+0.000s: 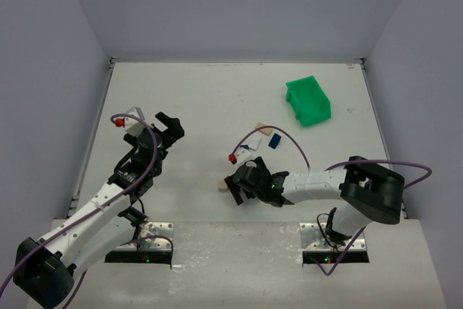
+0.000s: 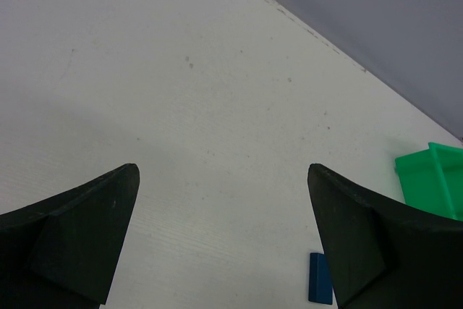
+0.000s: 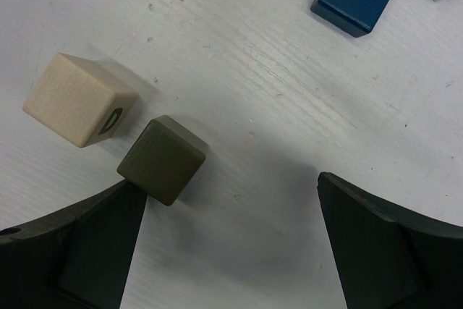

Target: Build the wood block tower

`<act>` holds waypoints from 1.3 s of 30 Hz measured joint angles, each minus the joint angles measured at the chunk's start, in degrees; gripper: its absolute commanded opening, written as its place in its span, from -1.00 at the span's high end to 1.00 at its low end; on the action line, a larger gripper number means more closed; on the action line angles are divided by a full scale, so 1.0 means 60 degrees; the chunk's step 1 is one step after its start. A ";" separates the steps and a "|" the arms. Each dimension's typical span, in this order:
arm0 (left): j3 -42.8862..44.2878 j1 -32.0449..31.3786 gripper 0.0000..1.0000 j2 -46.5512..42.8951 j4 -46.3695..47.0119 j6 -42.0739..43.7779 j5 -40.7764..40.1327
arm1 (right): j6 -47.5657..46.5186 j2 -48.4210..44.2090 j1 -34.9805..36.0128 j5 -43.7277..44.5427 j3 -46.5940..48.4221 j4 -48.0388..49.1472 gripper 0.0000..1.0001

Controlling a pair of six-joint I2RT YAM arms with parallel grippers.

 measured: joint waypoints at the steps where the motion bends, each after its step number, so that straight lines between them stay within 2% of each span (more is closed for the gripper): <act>1: 0.0000 0.0000 -1.00 0.0000 0.0000 0.0000 0.0000 | 0.0000 -0.0014 -0.0001 -0.0006 0.0004 -0.0029 -0.97; 16: 0.0000 0.0000 -1.00 0.0022 0.0000 0.0000 -0.0004 | -0.0190 -0.0918 -0.0009 -0.0063 -0.0197 -0.1383 -0.97; 23: 0.0000 0.0000 -1.00 0.0193 0.0041 0.0072 0.0074 | -0.0271 -0.3284 -0.0125 0.0495 -0.0407 -0.1977 -0.97; 26: 0.0003 0.0000 -1.00 0.0400 0.0228 0.0236 0.0345 | -0.0294 -0.4264 -0.0960 0.0662 -0.0407 -0.1959 -0.97; 31: 0.0004 0.0000 -1.00 0.0844 0.0763 0.0639 0.1079 | -0.0262 -0.4909 -0.4054 0.0083 -0.0326 -0.2014 -0.97; 35: 0.0019 0.0000 -1.00 0.1405 0.1162 0.1009 0.1693 | -0.0077 -0.4506 -0.5093 -0.0313 0.0017 -0.2144 -0.97; 39: 0.0066 0.0000 -1.00 0.1850 0.1392 0.1259 0.2191 | 0.0346 -0.3369 -0.5675 -0.0774 0.0565 -0.2145 -0.97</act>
